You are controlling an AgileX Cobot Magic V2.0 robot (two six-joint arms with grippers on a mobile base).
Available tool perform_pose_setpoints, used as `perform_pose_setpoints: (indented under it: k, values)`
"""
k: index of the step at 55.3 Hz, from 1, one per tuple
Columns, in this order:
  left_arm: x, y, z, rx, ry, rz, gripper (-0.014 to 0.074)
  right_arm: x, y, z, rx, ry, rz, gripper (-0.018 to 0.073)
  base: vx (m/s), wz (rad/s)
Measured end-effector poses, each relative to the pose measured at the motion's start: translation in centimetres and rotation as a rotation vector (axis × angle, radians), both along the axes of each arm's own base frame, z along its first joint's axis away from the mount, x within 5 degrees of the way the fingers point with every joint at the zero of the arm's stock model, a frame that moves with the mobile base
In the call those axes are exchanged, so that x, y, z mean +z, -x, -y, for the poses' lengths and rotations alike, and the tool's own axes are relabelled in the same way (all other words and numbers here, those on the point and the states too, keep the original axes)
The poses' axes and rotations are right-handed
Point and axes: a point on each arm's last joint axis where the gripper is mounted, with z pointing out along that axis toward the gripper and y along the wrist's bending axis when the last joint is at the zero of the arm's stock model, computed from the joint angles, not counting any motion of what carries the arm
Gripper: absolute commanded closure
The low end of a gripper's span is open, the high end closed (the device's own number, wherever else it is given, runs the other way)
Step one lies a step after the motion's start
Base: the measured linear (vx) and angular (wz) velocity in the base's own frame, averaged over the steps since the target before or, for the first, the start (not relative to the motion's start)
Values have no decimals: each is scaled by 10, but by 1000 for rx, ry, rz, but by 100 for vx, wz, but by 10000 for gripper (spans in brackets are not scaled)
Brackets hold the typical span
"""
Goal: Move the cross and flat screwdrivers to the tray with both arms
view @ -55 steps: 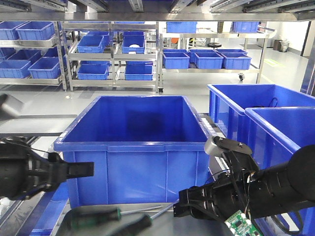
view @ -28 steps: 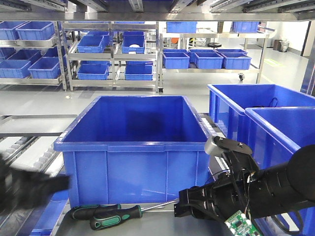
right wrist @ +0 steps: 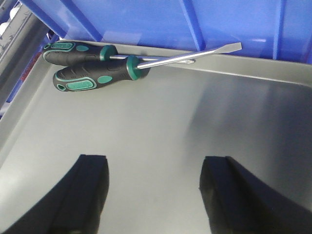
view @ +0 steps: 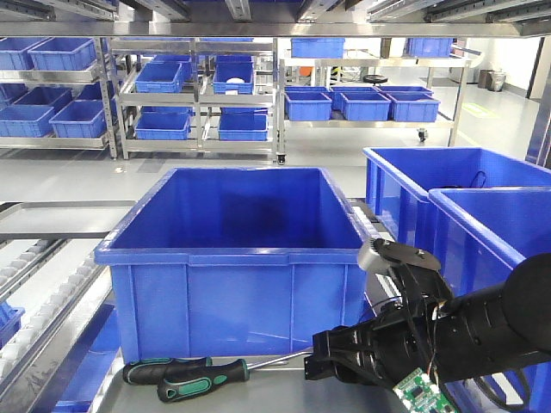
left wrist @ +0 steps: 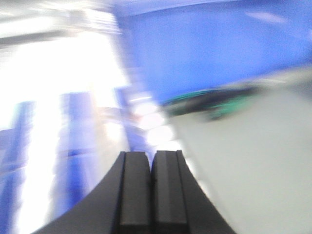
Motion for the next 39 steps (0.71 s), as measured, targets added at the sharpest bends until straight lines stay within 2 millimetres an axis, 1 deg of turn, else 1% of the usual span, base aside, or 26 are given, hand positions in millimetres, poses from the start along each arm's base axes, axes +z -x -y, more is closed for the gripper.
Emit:
perform_pose_setpoints:
  k: [4,8,16,20,23,39]
  values:
    - [-24,11,-5,46,2,66,604,0,0,0,0,0,0,86,0,0]
    - [-43,19,-8,78,3,147,604,0,0,0,0,0,0,86,0,0]
    - [-78,26,-10,103,34,250,603,0,0,0,0,0,0,86,0,0]
    - [-90,26,-10,109,56,278,603,0,0,0,0,0,0,86,0,0]
    - [-93,26,-10,109,61,278,603,0,0,0,0,0,0,86,0,0]
    - [-92,27,-10,111,66,291,603,0,0,0,0,0,0,86,0,0]
